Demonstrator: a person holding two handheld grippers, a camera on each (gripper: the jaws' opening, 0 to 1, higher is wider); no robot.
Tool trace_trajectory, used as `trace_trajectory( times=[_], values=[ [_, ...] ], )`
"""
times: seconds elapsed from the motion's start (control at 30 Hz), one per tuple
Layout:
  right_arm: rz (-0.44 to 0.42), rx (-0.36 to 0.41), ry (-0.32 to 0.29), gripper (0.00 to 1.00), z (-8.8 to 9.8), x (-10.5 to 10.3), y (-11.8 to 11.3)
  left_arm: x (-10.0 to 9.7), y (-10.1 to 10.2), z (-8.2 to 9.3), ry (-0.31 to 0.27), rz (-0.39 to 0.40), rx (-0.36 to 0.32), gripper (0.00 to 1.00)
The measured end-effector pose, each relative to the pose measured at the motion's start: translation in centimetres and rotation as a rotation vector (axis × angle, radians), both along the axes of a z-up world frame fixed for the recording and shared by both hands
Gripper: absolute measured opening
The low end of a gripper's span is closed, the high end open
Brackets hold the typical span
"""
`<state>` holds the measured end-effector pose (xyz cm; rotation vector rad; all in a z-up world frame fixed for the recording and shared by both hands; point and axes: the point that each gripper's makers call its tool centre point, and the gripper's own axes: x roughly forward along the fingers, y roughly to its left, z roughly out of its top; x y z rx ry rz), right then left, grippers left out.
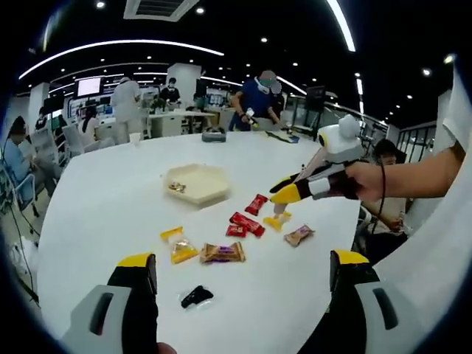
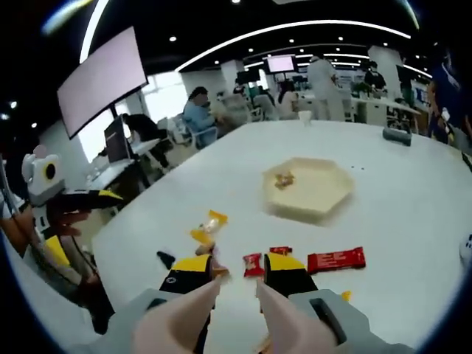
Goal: Place the target food into the container with the food tongs after gripping and lifting it, then release it inside without dropping or visibly crushing the food.
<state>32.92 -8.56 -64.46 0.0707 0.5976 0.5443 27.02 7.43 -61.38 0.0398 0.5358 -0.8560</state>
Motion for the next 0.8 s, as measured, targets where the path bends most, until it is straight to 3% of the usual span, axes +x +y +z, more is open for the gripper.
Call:
trace_trajectory(
  times=[0.1, 0.23, 0.4, 0.5, 0.8],
  values=[
    [-0.006, -0.025, -0.01, 0.27, 0.2, 0.1, 0.6, -0.2, 0.5, 0.6, -0.019, -0.031, -0.011, 0.98],
    [-0.039, -0.019, -0.021, 0.27, 0.5, 0.5, 0.7, -0.3, 0.9, -0.5, 0.002, -0.065, 0.012, 0.98],
    [-0.033, -0.031, -0.025, 0.27, 0.6, 1.0, 0.8, 0.2, 0.4, -0.3, 0.004, -0.045, -0.032, 0.98],
    [-0.042, -0.007, -0.033, 0.27, 0.8, 1.6, 0.7, 0.3, -0.1, -0.8, 0.038, -0.047, 0.0, 0.98],
    [0.017, 0.022, -0.057, 0.27, 0.7, 3.1, 0.3, 2.5, -1.6, 0.9, 0.007, -0.033, 0.032, 0.99]
  ],
)
